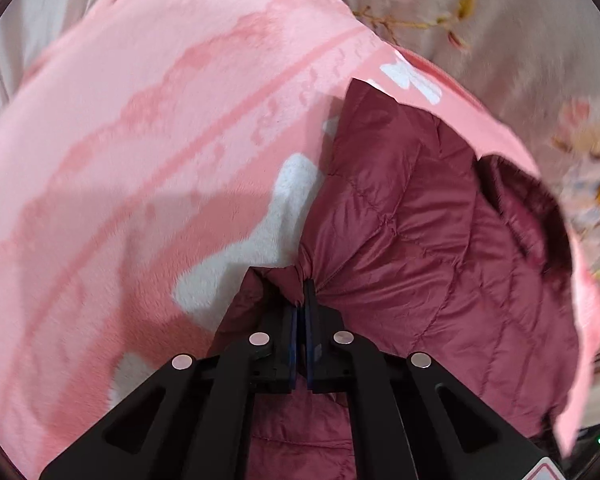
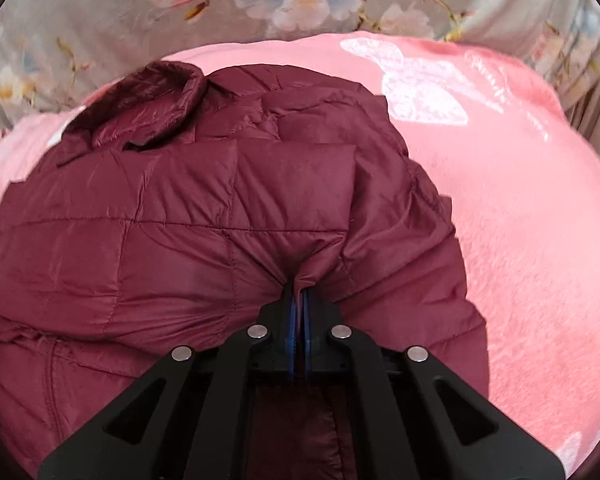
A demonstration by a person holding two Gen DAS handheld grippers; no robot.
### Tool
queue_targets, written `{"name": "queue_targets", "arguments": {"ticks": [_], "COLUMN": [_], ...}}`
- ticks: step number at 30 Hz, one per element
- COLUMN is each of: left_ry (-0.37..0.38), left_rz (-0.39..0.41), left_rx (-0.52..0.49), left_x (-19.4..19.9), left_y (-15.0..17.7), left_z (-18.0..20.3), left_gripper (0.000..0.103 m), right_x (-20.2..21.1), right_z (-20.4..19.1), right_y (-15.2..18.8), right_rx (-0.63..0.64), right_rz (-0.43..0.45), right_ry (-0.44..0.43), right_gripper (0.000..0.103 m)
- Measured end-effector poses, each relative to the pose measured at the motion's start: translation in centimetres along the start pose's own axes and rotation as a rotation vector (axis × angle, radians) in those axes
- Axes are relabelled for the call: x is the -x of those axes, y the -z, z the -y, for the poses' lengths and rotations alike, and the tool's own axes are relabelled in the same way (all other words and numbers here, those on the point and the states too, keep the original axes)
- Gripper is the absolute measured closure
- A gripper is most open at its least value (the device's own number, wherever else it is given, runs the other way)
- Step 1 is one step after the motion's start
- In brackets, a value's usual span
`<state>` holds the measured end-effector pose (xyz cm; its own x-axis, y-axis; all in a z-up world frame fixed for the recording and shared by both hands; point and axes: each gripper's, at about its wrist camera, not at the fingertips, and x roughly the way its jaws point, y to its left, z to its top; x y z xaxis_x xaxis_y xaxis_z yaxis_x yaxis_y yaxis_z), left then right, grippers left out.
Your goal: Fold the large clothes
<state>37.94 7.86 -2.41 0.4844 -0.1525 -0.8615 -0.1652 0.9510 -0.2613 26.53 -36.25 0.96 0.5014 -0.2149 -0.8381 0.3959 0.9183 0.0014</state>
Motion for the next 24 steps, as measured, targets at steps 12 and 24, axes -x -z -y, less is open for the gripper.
{"name": "queue_targets", "arguments": {"ticks": [12, 24], "left_ry": [0.004, -0.068], "left_rz": [0.164, 0.117], "left_rx": [-0.239, -0.431], "left_x": [7.6, -2.0], "left_y": [0.3, 6.7], "left_z": [8.1, 15.5], "left_gripper": [0.095, 0.095], "right_x": [5.8, -0.5], "right_z": [-3.4, -8.4], "right_y": [-3.7, 0.0], "right_rx": [0.004, 0.124], "right_rz": [0.124, 0.058], "right_ry": [-0.158, -0.112], "right_gripper": [0.092, 0.092]}}
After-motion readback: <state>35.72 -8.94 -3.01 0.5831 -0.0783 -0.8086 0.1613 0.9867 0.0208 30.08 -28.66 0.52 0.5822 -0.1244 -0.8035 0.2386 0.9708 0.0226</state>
